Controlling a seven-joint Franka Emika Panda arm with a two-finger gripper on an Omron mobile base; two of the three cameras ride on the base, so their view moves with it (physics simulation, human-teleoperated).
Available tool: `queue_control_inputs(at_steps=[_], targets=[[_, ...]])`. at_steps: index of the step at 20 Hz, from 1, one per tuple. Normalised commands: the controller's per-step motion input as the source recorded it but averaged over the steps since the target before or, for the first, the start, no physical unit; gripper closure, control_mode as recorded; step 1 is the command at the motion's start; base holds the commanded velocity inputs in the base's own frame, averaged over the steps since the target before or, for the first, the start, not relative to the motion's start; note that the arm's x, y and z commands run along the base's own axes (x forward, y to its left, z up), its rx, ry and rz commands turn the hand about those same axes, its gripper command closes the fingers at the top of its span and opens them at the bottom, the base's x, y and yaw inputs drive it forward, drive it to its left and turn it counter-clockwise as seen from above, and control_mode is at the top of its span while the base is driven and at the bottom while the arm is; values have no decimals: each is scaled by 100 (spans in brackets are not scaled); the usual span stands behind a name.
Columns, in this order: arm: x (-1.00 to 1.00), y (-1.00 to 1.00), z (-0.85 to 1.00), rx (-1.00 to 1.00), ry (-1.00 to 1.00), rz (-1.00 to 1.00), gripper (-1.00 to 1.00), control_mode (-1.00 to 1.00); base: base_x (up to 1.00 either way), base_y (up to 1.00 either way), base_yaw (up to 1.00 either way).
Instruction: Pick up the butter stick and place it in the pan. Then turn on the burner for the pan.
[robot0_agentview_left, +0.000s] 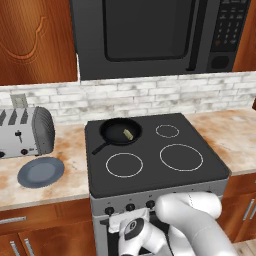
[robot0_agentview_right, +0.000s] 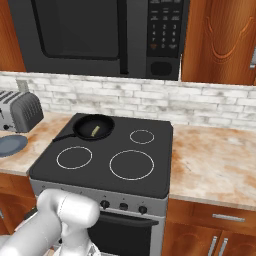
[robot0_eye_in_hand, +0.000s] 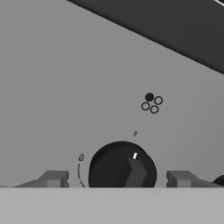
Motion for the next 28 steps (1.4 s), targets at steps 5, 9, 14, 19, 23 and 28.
queue_control_inputs(at_steps=[5,9,14,19,23,28], targets=[[24,-48,0,10,-2,1,-100,-100,0,0,0],[26,-39,0,6,-5,1,100,-100,0,0,0],[16,-33,0,3,-6,3,100,-100,0,0,0],[3,-19,0,1,-2,6,100,-100,0,0,0],[0,-14,0,0,-2,7,100,-100,0,0,0],[0,-24,2,-2,0,7,100,-100,0,0,0]])
